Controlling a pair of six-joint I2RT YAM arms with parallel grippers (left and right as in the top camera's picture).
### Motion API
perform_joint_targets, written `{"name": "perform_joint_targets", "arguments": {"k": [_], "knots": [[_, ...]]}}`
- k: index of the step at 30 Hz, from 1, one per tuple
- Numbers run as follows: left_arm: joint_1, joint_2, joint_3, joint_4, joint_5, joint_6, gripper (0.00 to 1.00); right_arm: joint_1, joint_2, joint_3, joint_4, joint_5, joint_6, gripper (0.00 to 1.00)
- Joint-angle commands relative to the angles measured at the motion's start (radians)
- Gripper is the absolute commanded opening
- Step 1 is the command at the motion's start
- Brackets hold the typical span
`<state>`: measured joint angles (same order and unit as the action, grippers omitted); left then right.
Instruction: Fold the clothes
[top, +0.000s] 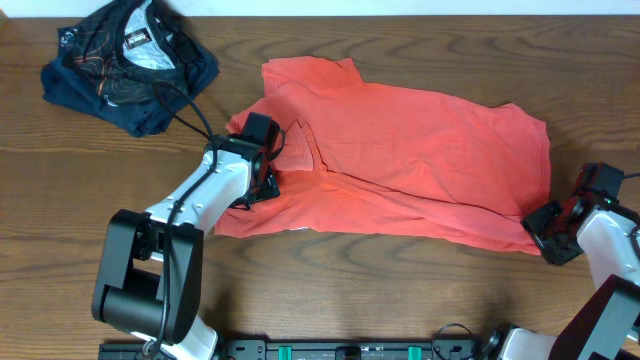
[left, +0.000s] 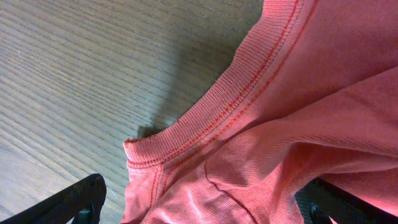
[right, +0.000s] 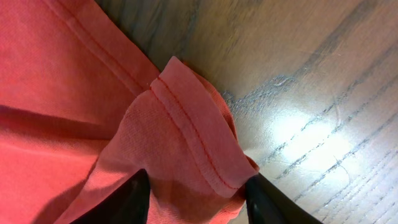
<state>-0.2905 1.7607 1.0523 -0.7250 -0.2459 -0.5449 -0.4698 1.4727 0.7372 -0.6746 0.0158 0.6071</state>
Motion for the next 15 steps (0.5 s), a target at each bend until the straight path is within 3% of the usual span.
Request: {"name": "perform_joint_targets", "arguments": {"k": [1,10,15], "knots": [[0.006,0.011,-0.008,-0.004,-0.008,0.01,0.98,0.01,0.007,0.016,0.003,0.01,-0.021,0.47],[0.006,0.011,-0.008,-0.004,-0.008,0.01,0.98,0.01,0.007,0.016,0.019,0.01,-0.048,0.53],[0.006,0.011,-0.008,-0.004,-0.008,0.01,0.98,0.009,0.007,0.035,0.028,0.011,-0.073,0.64]]}}
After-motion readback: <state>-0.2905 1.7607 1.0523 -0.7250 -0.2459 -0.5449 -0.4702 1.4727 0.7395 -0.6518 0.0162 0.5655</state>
